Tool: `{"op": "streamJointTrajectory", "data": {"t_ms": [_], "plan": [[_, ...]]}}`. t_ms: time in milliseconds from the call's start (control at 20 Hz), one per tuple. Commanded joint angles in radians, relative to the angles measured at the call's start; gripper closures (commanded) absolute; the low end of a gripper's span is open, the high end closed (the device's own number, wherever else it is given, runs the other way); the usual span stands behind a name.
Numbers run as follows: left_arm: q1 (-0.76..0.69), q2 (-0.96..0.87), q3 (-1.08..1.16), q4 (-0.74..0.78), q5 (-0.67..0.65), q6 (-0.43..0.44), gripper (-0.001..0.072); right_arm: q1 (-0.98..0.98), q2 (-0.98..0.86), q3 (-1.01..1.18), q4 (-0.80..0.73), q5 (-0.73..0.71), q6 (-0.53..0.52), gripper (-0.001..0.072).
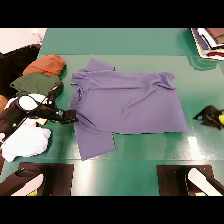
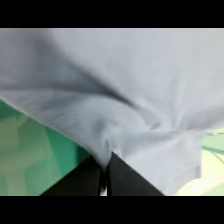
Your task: Fold the shirts.
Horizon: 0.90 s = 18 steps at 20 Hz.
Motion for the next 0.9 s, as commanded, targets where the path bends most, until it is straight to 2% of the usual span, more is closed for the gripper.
{"op": "streamJointTrajectory", "data": {"t_ms": [0, 100, 200, 400, 450, 650, 850], "plan": [[-0.001, 0.0, 0.037, 0.002, 0.019, 0.005, 0.0682, -0.152, -0.021, -0.202, 0.045, -0.101, -0.003, 0.0201], [-0.001, 0.0, 0.037, 0.001, 0.027, 0.003, 0.0681, -0.168, -0.06, -0.264, 0.109, -0.157, -0.034, 0.0214], [-0.001, 0.0, 0.037, -0.001, 0.035, 0.002, 0.0681, -0.148, -0.12, -0.285, 0.158, -0.209, -0.043, 0.0256], [-0.001, 0.0, 0.037, -0.018, 0.04, 0.002, 0.0682, -0.019, -0.215, -0.244, 0.188, -0.3, -0.043, 0.0282], [-0.001, 0.0, 0.037, -0.018, 0.04, 0.002, 0.0682, 0.011, -0.228, -0.23, 0.186, -0.315, -0.043, 0.0332], [-0.001, 0.001, 0.049, -0.028, 0.02, 0.001, 0.0683, 0.121, -0.206, -0.177, 0.177, -0.364, -0.043, 0.0687], [0.004, 0.064, 0.201, -0.015, -0.003, 0.0, 0.0683, 0.138, -0.054, -0.023, 0.171, -0.346, -0.043, 0.0699]]}}
